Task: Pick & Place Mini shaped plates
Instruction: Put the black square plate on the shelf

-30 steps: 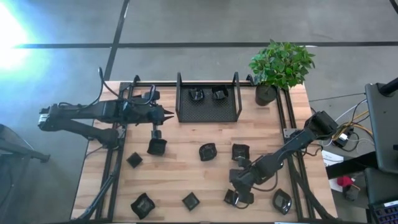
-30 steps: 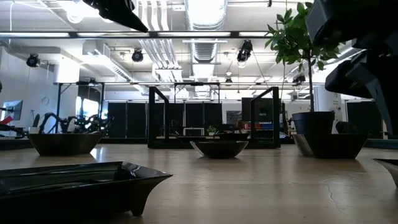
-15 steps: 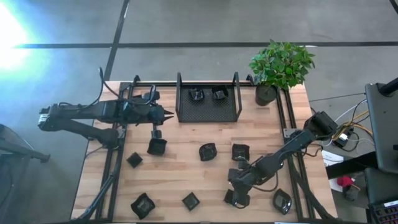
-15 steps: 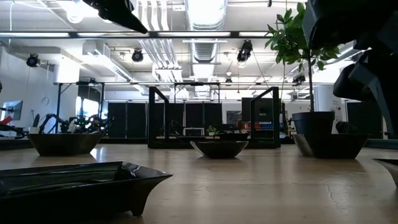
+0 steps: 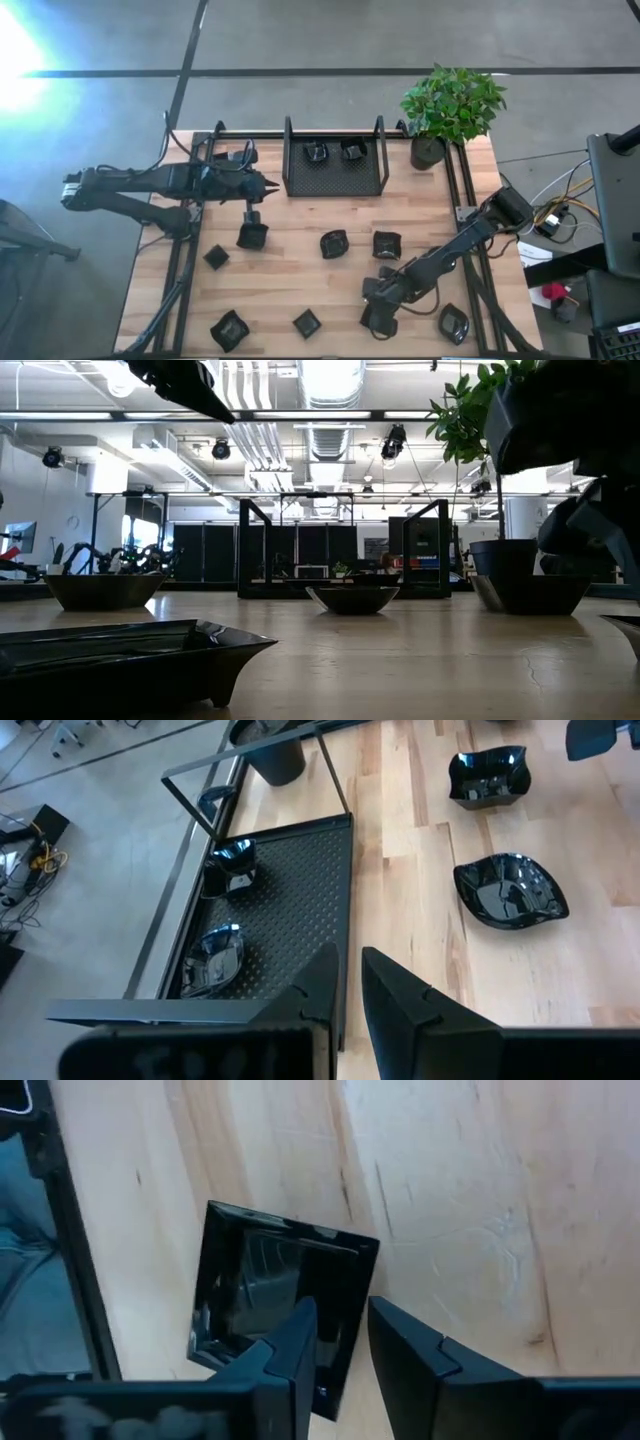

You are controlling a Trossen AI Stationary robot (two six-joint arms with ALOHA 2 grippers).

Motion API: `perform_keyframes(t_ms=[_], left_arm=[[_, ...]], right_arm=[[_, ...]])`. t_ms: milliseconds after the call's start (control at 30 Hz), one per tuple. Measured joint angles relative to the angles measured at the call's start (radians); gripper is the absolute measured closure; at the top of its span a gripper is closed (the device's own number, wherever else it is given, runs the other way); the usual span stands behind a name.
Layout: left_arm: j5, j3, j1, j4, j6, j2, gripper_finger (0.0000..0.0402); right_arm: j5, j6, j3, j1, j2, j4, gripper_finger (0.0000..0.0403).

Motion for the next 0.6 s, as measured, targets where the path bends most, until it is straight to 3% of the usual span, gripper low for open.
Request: perform_keyframes(t_ms=[433, 600], left_arm=[[0.0, -0.003, 0.0, 0.001, 0.002, 0.0, 0.036], [0.0, -0.003, 0.0, 0.001, 0.002, 0.0, 0.036]], right_arm=[[-0.003, 0.001, 0.0, 0.0, 0.0, 0.001, 0.0389], [-0.002, -0.019, 0.0, 0.0, 0.0, 0.001, 0.0394]])
